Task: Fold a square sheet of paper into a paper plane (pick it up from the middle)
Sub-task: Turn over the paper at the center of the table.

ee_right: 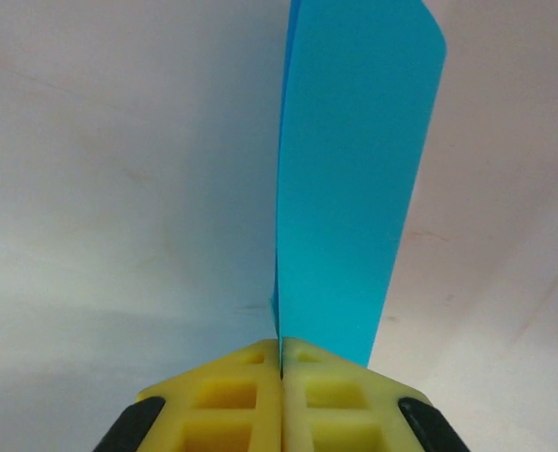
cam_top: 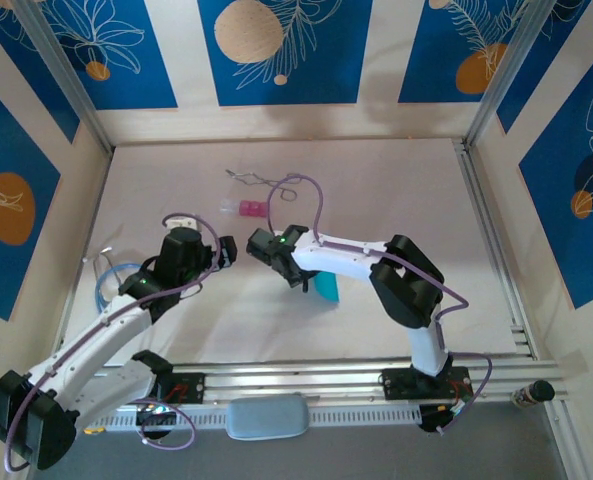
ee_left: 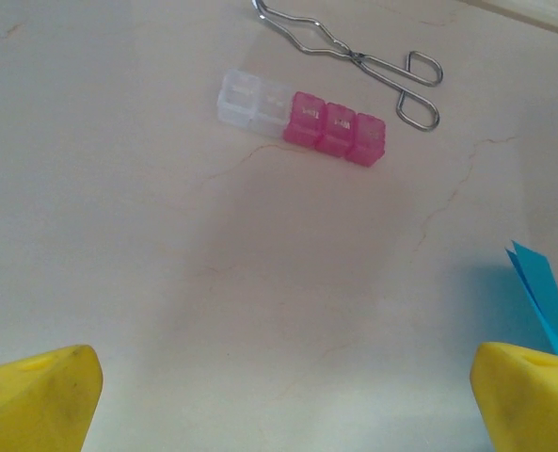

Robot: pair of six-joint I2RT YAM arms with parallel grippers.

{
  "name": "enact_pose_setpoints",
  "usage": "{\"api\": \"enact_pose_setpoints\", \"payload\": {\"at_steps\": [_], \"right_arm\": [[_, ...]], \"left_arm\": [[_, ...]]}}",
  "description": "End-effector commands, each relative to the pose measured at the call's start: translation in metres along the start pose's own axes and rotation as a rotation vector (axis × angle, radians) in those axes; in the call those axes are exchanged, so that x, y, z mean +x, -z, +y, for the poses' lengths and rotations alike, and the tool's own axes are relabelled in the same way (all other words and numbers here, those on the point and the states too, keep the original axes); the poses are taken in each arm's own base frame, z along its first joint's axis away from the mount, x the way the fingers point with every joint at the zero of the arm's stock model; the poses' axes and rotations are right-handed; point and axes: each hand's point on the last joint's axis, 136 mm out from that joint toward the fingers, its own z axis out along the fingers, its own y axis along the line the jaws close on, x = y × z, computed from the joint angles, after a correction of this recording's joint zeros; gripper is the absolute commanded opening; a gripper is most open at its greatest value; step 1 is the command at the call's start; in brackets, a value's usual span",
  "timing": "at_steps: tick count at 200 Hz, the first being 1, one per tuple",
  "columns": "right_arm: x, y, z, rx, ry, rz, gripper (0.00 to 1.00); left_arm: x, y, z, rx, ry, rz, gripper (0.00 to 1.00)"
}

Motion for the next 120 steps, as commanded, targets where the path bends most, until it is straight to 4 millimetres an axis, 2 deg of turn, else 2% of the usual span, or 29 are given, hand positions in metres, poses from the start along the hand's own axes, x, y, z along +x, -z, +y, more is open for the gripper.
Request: {"api": "enact_pose_setpoints", "payload": {"at_steps": [1, 40, 62, 71, 92, 120], "right_arm": [[-0.007, 0.004, 0.026, -0.126, -0.021, 0.004, 0.08], [-0.008, 0.008, 0.056, -0.303, -0.043, 0.012, 0.13], [-0.009, 0.016, 0.069, -0.419, -0.06, -0.001, 0.2], [-0.011, 0.021, 0.07, -0.459, -0.072, -0.017, 0.23], [-0.014, 0.035, 0.066, -0.569, -0.127, -0.049, 0.41], [-0.016, 0.05, 0.05, -0.743, -0.264, -0.092, 0.43]], "left_arm": [[-0.001, 0.004, 0.01, -0.038, 0.033, -0.002, 1.0], [0.001, 0.001, 0.004, -0.013, 0.044, 0.016, 1.0], [0.002, -0.002, -0.005, 0.026, 0.035, 0.043, 1.0], [0.004, -0.004, -0.011, 0.051, 0.03, 0.058, 0.99], [0.011, -0.011, -0.025, 0.107, 0.023, 0.117, 0.95], [0.025, -0.023, -0.045, 0.191, 0.02, 0.217, 0.88]]}}
